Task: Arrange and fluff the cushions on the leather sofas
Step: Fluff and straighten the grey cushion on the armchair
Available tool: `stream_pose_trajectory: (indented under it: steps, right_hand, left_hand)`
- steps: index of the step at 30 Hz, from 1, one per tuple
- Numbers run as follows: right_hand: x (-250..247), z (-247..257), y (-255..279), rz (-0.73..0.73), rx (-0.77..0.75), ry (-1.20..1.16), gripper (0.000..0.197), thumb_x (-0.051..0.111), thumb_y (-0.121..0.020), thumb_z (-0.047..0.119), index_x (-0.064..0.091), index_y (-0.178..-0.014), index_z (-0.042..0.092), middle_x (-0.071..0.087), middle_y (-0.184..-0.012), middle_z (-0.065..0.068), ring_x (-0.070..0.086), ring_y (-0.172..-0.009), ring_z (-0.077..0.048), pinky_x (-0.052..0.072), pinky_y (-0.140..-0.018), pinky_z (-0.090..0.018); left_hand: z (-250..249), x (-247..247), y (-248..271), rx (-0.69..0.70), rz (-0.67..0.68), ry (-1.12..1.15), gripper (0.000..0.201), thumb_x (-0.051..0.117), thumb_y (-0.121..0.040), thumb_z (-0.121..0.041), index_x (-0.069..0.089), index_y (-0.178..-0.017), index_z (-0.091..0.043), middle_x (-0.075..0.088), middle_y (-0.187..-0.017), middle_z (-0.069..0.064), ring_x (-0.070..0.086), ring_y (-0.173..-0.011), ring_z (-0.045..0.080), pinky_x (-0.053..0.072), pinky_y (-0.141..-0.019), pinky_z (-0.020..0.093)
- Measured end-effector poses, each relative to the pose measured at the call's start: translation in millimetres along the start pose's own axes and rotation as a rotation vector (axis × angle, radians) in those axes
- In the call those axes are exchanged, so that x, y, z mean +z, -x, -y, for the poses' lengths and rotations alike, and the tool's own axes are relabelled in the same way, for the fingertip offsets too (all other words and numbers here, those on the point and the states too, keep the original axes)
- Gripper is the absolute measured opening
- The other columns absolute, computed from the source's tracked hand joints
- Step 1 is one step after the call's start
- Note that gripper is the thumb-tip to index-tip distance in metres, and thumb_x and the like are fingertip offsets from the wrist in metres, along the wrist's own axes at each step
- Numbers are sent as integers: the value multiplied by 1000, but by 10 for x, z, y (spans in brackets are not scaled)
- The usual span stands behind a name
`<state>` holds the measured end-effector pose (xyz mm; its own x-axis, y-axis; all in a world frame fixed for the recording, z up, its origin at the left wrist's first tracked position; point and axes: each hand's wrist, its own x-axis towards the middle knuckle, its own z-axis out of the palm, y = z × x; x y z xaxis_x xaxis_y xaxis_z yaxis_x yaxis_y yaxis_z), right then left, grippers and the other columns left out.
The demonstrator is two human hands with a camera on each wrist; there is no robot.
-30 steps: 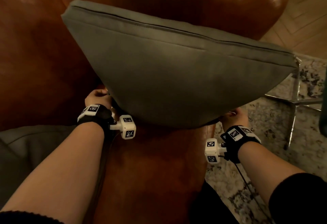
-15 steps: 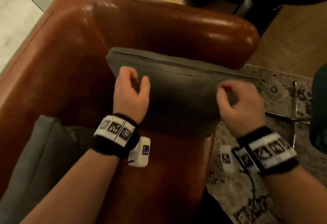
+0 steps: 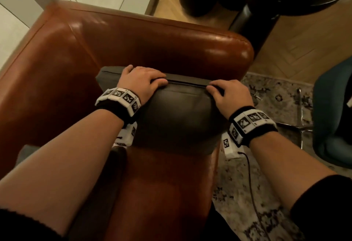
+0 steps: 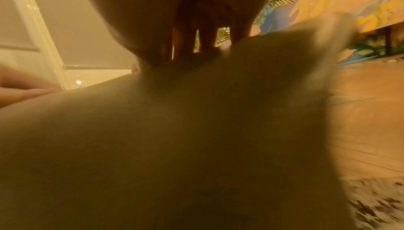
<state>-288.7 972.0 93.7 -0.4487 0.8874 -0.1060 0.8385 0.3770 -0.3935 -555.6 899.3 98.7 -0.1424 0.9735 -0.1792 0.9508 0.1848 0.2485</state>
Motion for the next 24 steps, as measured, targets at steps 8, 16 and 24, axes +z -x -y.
stream_pose_trajectory:
  steps: [8,16,24]
  right_hand:
    - [49,-371,204,-86,8,-132,27,50,-96,36,68,-115,27,70,-113,0,57,-110,-25,44,-95,-50]
    - [8,-217,77,-96,-20,-67,32,45,-96,45,64,-118,32,69,-115,5,56,-110,-24,45,-93,-54]
    - [-115,235,272,-94,-130,5,41,55,-89,31,54,-130,27,60,-127,2,48,-124,-23,37,-107,-50]
  left_hand:
    - [822,-19,407,-357,-195,216,35,43,-98,-38,56,-131,-32,51,-126,12,49,-119,35,36,-104,41]
    - [944,-322,244,-442,-265,275,43,55,-92,-41,53,-132,-26,52,-130,15,50,-119,34,38,-103,39]
    - [913,-454,1032,-495,-429,365,44,47,-95,-44,49,-136,-27,50,-132,8,55,-113,24,41,-103,34]
